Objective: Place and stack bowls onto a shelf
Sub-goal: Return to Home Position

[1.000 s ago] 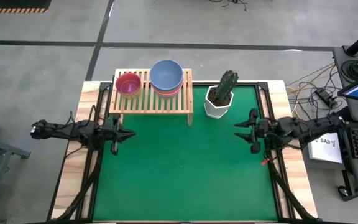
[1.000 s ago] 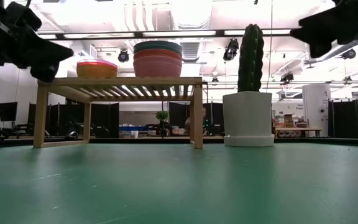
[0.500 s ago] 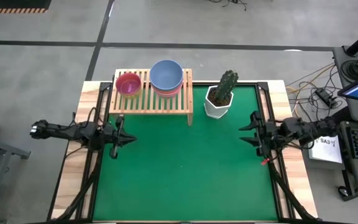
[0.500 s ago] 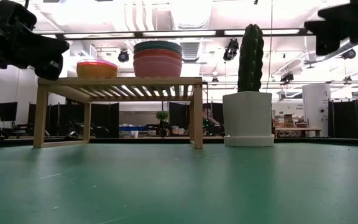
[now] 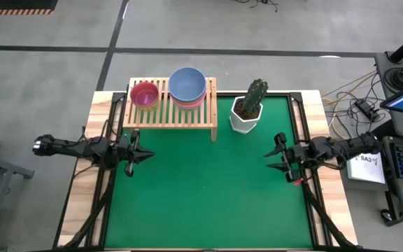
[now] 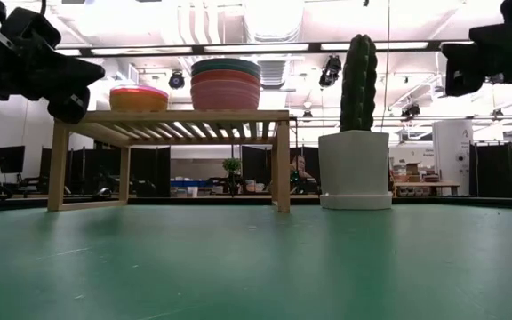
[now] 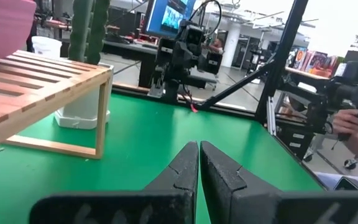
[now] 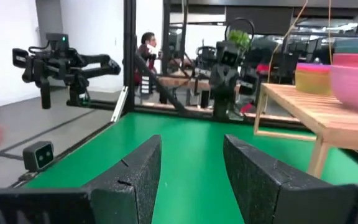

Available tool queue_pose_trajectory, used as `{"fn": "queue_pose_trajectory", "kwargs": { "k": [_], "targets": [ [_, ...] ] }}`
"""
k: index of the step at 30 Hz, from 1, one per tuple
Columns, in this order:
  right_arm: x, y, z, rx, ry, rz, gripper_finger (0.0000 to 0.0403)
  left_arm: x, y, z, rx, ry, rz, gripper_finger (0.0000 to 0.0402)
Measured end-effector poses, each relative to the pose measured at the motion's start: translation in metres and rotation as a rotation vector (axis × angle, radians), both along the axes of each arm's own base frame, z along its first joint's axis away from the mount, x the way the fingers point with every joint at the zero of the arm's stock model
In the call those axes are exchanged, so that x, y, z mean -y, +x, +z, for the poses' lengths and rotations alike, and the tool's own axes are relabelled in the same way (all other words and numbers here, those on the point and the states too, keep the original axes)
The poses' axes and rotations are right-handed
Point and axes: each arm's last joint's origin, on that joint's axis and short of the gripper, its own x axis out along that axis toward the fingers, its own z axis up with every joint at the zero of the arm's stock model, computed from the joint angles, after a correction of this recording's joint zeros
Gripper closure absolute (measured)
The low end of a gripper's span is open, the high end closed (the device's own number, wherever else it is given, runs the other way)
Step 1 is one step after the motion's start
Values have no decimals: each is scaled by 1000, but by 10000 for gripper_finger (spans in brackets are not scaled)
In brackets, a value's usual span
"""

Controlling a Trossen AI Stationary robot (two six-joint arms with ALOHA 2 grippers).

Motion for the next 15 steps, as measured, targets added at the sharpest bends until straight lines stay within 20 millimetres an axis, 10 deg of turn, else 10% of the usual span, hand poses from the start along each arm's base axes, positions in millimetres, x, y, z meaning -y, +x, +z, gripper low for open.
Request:
{"fn": "queue_pose_trajectory", "kwargs": {
  "k": [15],
  "targets": [
    [-1, 4, -11, -141, -40, -11, 239, 0, 1, 0, -9, 1, 1, 402]
  ]
}}
